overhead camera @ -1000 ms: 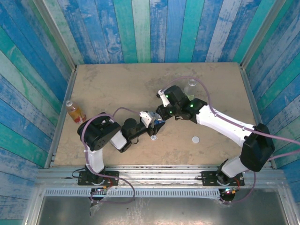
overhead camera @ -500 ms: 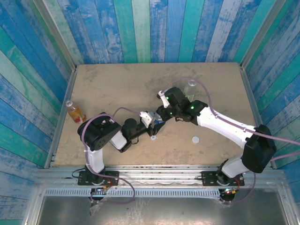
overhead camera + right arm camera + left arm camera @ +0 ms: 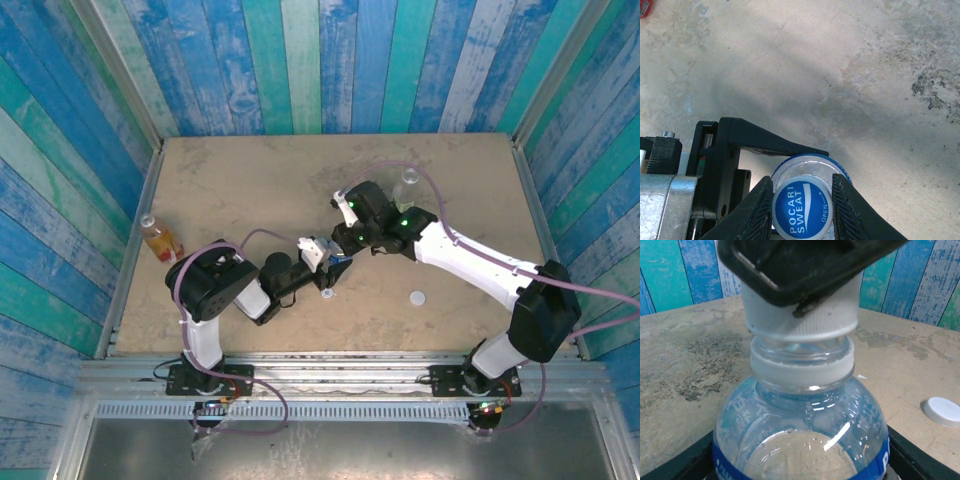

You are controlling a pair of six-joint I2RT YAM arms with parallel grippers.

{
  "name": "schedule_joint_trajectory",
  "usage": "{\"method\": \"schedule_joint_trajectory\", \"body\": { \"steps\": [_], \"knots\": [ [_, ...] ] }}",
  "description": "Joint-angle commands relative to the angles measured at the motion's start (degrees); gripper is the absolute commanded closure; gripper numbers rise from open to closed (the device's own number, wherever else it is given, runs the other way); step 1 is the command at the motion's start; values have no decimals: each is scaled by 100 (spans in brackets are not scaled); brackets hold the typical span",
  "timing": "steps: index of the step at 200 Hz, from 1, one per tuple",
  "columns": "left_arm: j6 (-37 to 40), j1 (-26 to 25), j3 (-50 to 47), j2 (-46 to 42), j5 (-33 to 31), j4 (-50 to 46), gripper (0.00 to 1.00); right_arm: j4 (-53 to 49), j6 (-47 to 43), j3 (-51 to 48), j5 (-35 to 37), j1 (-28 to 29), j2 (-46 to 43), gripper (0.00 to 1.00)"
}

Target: Screw on the bottle caps

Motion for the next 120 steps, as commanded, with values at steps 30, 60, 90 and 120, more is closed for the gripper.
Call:
{"method": "schedule_joint_trajectory", "body": {
  "steps": [30,60,90,120],
  "knots": [
    [57,-23,36,213,-13,-508,33,-267,-51,-30,-156,75,-126,64],
    [65,-25,41,197,-14,-541,33,-216,-119,-1,-96,78,-263,47],
    [77,-25,35,186,-8,-530,33,-103,-80,-55,-125,71,-490,25],
    [85,-25,19,190,-4,-521,33,-42,190,-87,-51,20,-637,23]
  ]
}}
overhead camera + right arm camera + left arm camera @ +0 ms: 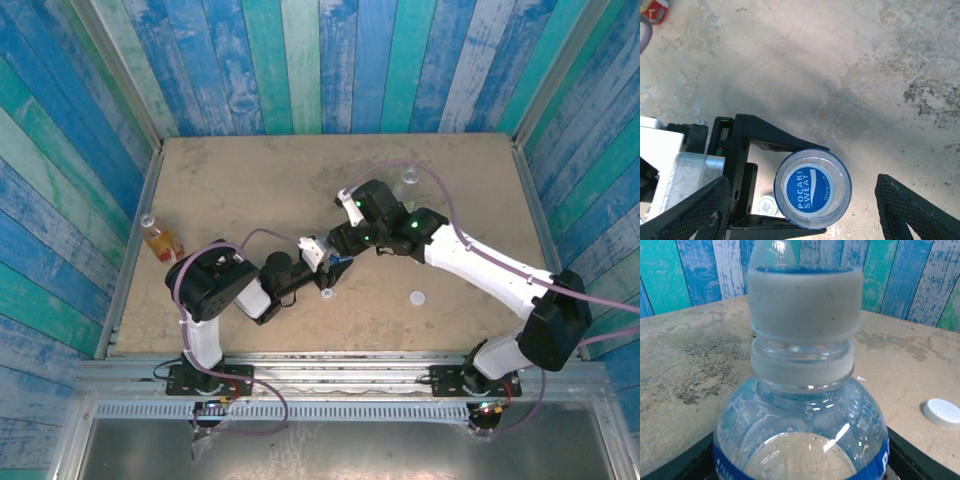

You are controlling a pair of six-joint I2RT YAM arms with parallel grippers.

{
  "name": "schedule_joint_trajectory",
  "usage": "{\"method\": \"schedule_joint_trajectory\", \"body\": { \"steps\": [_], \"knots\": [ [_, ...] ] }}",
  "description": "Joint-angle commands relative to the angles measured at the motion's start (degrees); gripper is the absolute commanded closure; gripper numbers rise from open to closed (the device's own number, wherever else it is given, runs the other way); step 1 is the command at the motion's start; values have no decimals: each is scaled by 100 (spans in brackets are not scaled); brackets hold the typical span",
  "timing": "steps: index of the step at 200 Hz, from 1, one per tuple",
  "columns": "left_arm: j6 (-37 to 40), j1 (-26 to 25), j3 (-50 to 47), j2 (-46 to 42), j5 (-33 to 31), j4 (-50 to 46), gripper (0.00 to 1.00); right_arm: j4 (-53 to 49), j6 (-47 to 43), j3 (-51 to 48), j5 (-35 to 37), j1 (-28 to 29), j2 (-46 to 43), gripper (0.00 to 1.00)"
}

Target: Screw on the bottle caps

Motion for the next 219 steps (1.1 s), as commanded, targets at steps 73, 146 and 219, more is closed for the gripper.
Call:
{"method": "schedule_joint_trajectory", "body": {
  "steps": [73,146,219],
  "knots": [
    [70,-24,-15,178,-32,-507,33,-195,507,17,-985,-513,164,61],
    [66,-25,-5,173,-5,-529,33,-190,607,-259,-994,-688,281,80],
    [69,-25,-13,171,-12,-534,33,-252,691,-276,-1230,-754,462,80]
  ]
}}
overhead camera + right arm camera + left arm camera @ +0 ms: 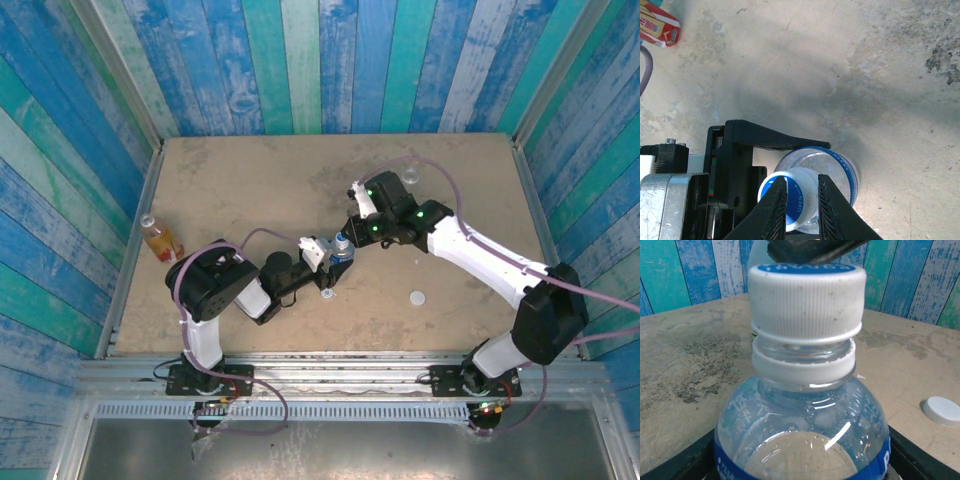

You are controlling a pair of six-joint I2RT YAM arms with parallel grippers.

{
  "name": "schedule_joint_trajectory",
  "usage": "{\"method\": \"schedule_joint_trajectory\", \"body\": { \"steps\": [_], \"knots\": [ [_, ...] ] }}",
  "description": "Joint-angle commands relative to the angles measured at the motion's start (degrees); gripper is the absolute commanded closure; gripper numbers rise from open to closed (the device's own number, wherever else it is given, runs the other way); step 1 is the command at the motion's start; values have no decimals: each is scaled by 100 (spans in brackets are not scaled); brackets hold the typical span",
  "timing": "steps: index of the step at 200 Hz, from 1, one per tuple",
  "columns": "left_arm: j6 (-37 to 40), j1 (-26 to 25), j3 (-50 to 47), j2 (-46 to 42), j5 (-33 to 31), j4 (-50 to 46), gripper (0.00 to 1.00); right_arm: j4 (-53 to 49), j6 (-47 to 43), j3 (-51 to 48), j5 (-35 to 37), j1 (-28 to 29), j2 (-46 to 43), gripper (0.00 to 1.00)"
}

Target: Screw on the bottle caps

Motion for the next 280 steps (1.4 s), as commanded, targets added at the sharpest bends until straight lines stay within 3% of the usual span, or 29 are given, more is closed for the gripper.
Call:
{"method": "schedule_joint_trajectory", "body": {
  "steps": [1,78,161,220,280],
  "knots": [
    [48,-25,-16,172,-10,-523,33,-365,49,-163,-83,-56,190,80],
    [26,-25,-10,168,15,-519,33,203,483,-1122,-236,-65,29,84],
    [35,-25,-15,161,17,-526,32,296,717,-1287,-340,-257,-65,87],
    [35,-24,-15,157,18,-535,32,292,373,-645,-266,-85,-340,76],
    [35,-24,6,141,25,-584,32,-459,-582,166,1285,495,-139,49]
  ]
}}
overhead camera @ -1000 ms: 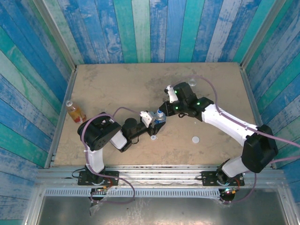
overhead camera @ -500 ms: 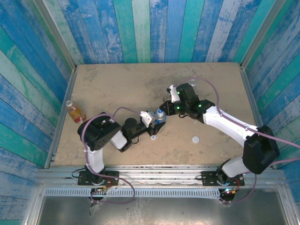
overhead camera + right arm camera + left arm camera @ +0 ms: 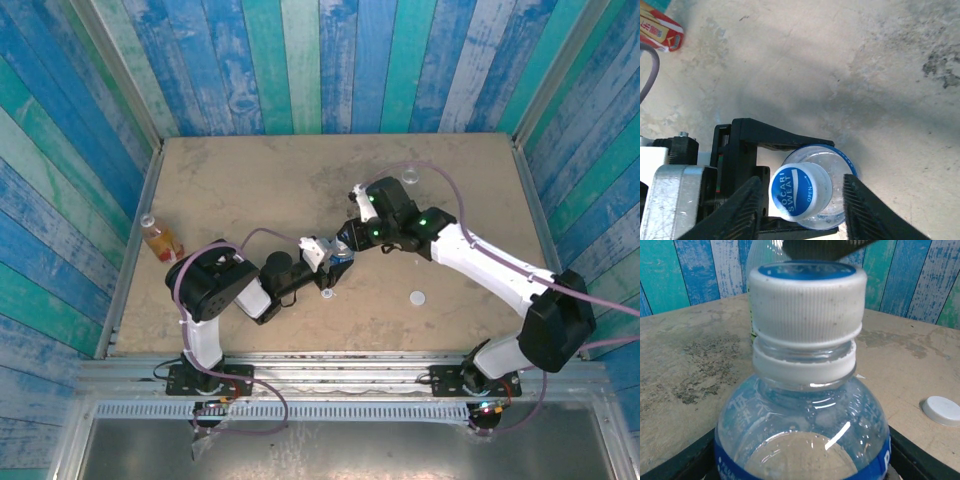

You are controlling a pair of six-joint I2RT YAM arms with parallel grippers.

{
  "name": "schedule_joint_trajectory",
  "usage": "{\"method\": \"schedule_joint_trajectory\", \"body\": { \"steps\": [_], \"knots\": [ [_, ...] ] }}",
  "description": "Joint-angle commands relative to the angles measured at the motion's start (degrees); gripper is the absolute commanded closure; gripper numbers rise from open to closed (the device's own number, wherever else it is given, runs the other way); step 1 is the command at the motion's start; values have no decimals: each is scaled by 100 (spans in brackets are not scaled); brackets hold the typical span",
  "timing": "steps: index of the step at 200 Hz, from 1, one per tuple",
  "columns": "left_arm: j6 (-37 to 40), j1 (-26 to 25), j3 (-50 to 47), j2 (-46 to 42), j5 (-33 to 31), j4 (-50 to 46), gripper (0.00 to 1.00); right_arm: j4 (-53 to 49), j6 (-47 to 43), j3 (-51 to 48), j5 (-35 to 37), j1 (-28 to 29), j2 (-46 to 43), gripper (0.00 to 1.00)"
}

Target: Screw on the bottle caps

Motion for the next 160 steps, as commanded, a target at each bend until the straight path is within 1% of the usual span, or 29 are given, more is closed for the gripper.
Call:
{"method": "schedule_joint_trajectory", "body": {
  "steps": [1,23,49,79,160],
  "knots": [
    [11,-18,-7,136,5,-574,32,-656,-585,393,912,278,174,49],
    [14,-18,-5,141,-4,-577,32,-1027,-859,768,1514,579,478,46],
    [28,-13,-8,148,-10,-577,31,-1239,-1004,1018,1756,723,732,48],
    [34,-15,-10,124,-6,-605,31,-1298,-1067,1143,1763,733,814,51],
    [28,-19,-18,128,27,-583,31,-1310,-1007,1171,1495,731,844,69]
  ]
}}
